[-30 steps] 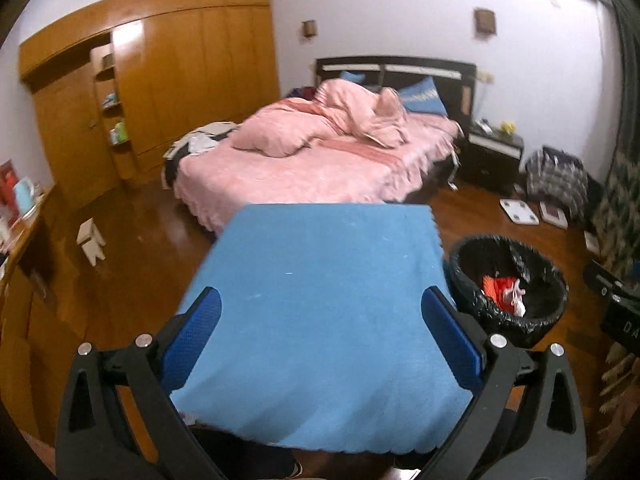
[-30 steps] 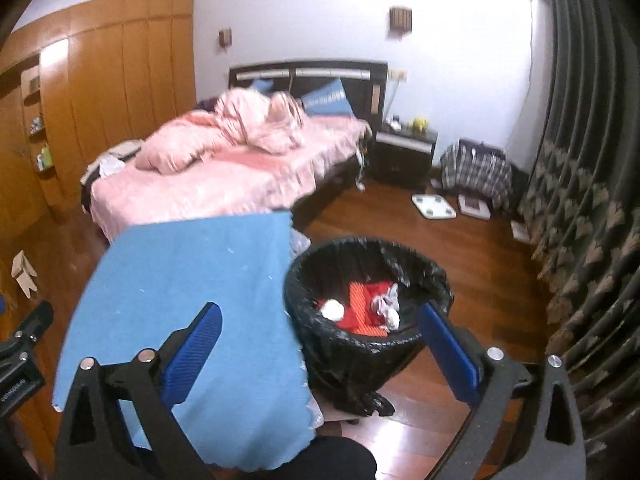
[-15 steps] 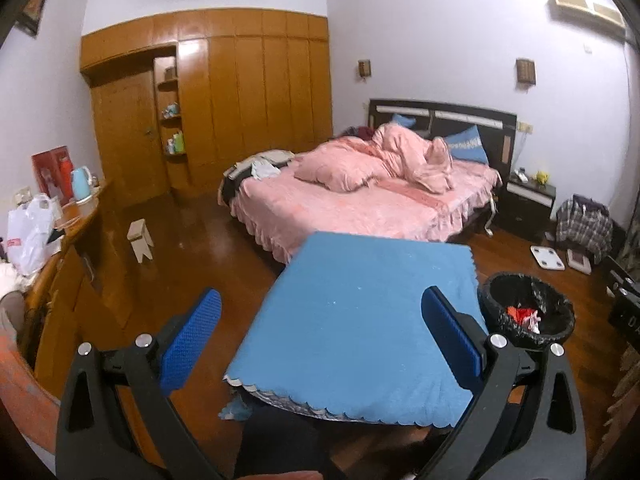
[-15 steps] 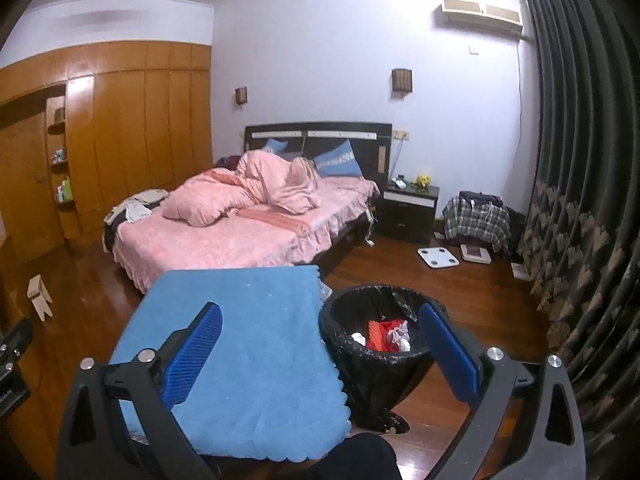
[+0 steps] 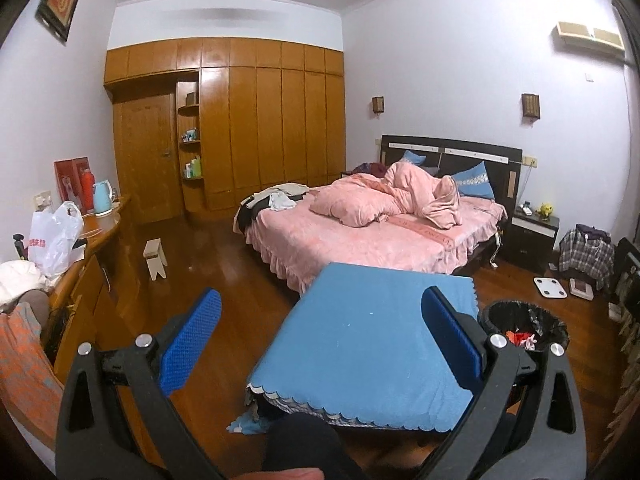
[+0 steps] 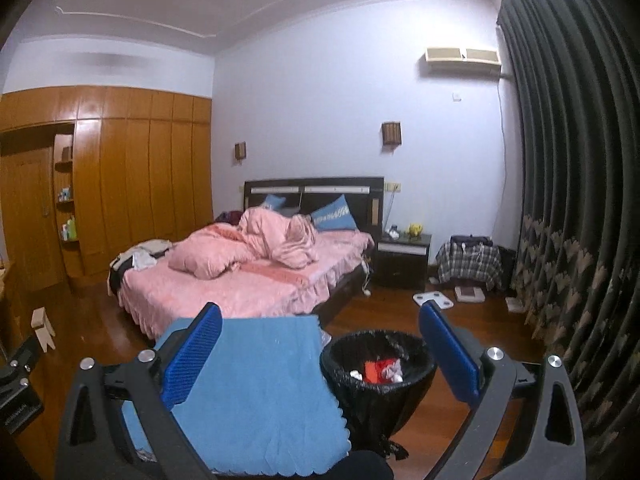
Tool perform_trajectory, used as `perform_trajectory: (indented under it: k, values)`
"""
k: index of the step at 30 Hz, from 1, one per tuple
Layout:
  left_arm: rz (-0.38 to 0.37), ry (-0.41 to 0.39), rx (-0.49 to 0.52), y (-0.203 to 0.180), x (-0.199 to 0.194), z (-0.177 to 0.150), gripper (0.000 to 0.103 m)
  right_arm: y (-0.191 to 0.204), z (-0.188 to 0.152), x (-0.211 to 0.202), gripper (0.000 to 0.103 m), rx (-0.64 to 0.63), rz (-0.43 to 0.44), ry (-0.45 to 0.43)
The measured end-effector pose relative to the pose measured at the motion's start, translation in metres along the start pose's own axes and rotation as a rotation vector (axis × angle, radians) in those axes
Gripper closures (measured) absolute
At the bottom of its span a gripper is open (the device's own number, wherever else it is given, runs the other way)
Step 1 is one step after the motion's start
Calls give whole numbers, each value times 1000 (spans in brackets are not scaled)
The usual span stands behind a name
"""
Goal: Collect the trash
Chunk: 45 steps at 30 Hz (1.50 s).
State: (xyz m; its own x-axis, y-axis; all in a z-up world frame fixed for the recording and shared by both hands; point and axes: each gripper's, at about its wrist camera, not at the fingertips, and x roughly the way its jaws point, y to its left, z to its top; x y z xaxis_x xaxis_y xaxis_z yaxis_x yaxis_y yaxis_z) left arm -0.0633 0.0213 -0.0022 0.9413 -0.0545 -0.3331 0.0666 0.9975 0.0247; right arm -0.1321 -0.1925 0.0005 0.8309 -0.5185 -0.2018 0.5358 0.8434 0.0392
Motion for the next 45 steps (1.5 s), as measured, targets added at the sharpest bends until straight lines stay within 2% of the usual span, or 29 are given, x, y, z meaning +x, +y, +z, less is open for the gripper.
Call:
perform_trajectory:
  k: [6, 15, 45]
  values:
    - [-4, -8, -11, 0, -12, -3, 6, 2, 3, -13, 6, -4, -7, -30]
    - [-2, -22, -23, 6, -23, -3, 6, 5, 1, -17, 6, -7, -2, -30]
    - [28, -22, -32, 5, -26, -1, 6, 0, 0, -14, 6, 10, -9, -8]
